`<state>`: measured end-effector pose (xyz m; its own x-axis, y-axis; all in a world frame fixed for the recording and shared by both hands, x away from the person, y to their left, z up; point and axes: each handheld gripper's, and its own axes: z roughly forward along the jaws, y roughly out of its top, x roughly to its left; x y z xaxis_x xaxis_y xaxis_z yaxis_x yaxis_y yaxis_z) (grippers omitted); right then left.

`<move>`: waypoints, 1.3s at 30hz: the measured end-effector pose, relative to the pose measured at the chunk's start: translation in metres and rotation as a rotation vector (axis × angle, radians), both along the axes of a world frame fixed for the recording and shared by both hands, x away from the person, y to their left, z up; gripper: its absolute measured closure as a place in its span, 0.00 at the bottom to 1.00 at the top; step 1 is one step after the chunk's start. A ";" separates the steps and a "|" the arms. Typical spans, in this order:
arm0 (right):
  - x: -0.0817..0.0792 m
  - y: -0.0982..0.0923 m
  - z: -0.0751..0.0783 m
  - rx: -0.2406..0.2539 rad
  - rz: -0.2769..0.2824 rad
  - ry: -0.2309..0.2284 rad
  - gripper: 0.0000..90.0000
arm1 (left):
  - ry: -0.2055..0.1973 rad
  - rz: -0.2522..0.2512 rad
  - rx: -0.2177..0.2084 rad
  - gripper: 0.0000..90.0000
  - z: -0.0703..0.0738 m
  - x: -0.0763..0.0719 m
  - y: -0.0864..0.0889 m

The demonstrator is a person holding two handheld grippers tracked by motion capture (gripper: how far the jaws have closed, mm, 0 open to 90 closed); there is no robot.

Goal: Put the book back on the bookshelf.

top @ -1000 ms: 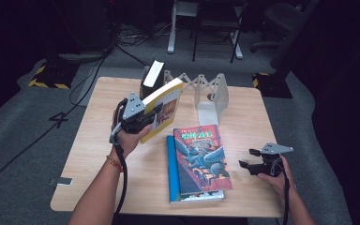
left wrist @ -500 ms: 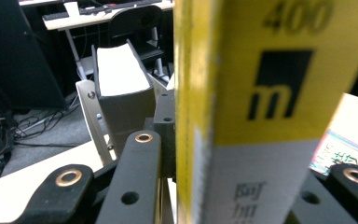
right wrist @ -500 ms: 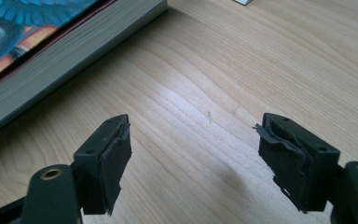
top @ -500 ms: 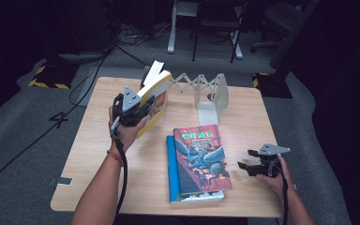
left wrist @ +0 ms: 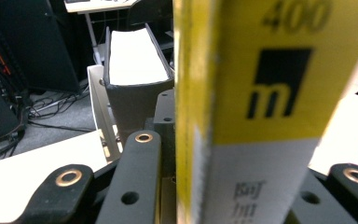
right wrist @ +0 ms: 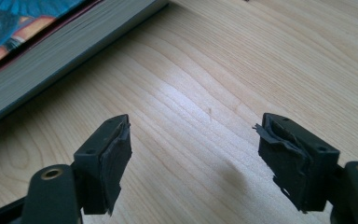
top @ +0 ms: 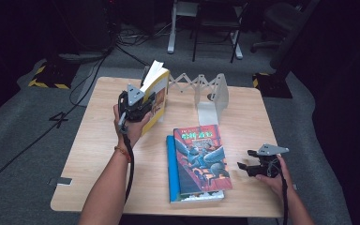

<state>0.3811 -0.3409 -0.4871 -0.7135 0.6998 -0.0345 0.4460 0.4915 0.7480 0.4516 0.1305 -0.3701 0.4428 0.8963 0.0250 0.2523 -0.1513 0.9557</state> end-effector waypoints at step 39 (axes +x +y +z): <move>-0.001 0.000 -0.002 -0.015 0.015 0.003 0.29 | 0.005 0.155 -0.044 0.83 -0.037 0.010 -0.020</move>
